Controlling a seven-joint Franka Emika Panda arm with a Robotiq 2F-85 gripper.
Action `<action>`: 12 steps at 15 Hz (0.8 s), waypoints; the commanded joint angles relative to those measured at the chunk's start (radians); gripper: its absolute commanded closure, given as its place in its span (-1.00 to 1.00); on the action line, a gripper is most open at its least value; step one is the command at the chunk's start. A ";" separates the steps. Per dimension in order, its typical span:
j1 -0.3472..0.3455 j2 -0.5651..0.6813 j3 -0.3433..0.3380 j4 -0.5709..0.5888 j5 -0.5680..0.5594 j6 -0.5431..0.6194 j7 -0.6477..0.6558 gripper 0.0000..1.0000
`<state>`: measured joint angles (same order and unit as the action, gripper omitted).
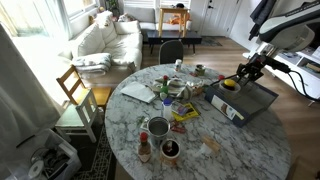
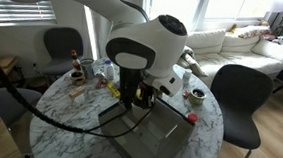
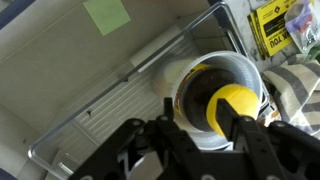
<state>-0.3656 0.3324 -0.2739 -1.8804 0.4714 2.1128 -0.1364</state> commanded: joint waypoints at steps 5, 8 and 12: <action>-0.013 -0.142 0.012 0.002 -0.076 -0.025 -0.140 -1.00; 0.018 -0.241 0.009 -0.018 -0.208 -0.059 -0.185 -1.00; 0.060 -0.357 0.023 -0.044 -0.359 -0.120 -0.255 -1.00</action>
<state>-0.3336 0.0683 -0.2580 -1.8673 0.2035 2.0297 -0.3321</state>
